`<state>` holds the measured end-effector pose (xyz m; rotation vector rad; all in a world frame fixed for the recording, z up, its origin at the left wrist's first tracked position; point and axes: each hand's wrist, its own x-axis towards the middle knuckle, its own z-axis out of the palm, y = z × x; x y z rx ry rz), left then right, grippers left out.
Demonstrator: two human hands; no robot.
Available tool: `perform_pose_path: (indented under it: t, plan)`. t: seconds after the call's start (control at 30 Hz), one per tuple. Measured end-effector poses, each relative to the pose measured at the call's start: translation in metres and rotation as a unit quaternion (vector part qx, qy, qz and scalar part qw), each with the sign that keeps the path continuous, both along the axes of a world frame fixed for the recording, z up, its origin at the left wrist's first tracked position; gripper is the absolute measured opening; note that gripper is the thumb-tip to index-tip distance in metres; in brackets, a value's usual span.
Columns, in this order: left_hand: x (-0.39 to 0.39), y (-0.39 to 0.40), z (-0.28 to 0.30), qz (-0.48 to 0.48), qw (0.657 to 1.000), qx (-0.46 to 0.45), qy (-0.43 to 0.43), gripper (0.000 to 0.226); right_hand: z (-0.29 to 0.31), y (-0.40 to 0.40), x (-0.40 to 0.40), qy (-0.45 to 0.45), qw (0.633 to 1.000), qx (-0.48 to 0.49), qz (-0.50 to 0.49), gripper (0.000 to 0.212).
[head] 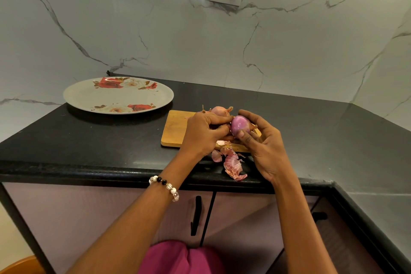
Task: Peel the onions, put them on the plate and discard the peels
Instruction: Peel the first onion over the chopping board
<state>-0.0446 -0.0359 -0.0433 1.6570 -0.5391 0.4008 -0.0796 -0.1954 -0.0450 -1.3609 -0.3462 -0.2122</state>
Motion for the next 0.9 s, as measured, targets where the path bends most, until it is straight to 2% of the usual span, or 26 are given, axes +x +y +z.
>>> perform_pose_path:
  t: [0.13, 0.27, 0.43, 0.6, 0.77, 0.9]
  plan:
    - [-0.0008, -0.0006, 0.0012, -0.017, 0.999, -0.027, 0.025, 0.026, 0.0010, 0.0005, -0.0009, 0.000, 1.000, 0.000, -0.006, 0.046]
    - [-0.0015, -0.0004, 0.0018, -0.021, 0.999, -0.015, 0.024, 0.029, 0.0010, 0.0007, -0.0006, -0.001, 1.000, -0.003, -0.012, 0.046]
    - [-0.0048, 0.0004, 0.0041, -0.055, 0.994, -0.056, 0.080, 0.027, 0.0014, 0.0011, -0.0014, 0.004, 1.000, -0.003, 0.001, 0.045]
    - [-0.0078, 0.0001, 0.0069, -0.052, 0.991, -0.066, 0.099, 0.025, 0.0015, 0.0011, -0.0016, 0.006, 1.000, -0.003, 0.003, 0.048]
    - [-0.0082, 0.0007, 0.0072, -0.031, 0.992, -0.070, 0.099, 0.025, 0.0021, 0.0012, -0.0010, 0.010, 1.000, 0.003, 0.001, 0.047]
    - [-0.0064, 0.0017, 0.0060, 0.007, 0.997, -0.044, 0.065, 0.025, 0.0004, 0.0009, 0.0005, 0.006, 1.000, -0.010, -0.011, 0.048]
